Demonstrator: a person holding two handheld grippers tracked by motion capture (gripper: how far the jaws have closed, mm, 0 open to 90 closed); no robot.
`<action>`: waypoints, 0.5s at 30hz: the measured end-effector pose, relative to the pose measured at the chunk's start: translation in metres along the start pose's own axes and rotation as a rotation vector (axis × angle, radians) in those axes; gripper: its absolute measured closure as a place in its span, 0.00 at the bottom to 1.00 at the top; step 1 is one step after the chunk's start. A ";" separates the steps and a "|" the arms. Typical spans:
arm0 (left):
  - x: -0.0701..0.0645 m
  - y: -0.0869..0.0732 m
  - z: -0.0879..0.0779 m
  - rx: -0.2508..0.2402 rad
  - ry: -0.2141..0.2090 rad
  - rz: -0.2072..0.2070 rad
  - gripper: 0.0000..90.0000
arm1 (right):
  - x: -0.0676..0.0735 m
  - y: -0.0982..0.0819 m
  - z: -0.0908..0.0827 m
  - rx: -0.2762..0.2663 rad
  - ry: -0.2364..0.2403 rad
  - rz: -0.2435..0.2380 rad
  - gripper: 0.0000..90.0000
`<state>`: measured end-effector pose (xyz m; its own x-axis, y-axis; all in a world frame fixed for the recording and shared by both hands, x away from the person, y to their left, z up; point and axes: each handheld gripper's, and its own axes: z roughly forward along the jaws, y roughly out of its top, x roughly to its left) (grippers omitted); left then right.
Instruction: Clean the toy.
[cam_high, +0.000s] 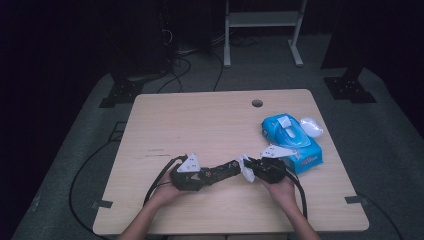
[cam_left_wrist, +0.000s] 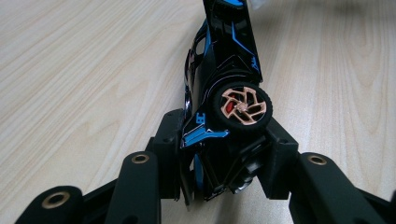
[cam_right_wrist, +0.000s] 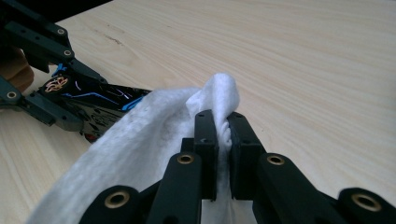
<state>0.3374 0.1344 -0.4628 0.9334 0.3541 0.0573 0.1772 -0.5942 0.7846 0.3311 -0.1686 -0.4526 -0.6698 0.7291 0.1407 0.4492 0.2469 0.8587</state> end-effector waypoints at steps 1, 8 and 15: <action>0.000 0.000 0.000 0.000 0.000 -0.002 0.64 | 0.000 0.001 0.000 -0.001 0.000 -0.005 0.92; -0.001 0.012 -0.007 -0.005 0.016 -0.033 0.52 | 0.004 0.005 -0.001 -0.010 0.005 -0.017 0.92; -0.004 0.031 -0.003 0.047 0.009 -0.004 0.50 | 0.003 0.006 -0.006 0.003 -0.006 -0.023 0.92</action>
<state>0.3384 0.1163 -0.4368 0.9298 0.3631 0.0600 0.1959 -0.6262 0.7547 0.3283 -0.1693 -0.4442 -0.6763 0.7271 0.1180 0.4352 0.2652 0.8604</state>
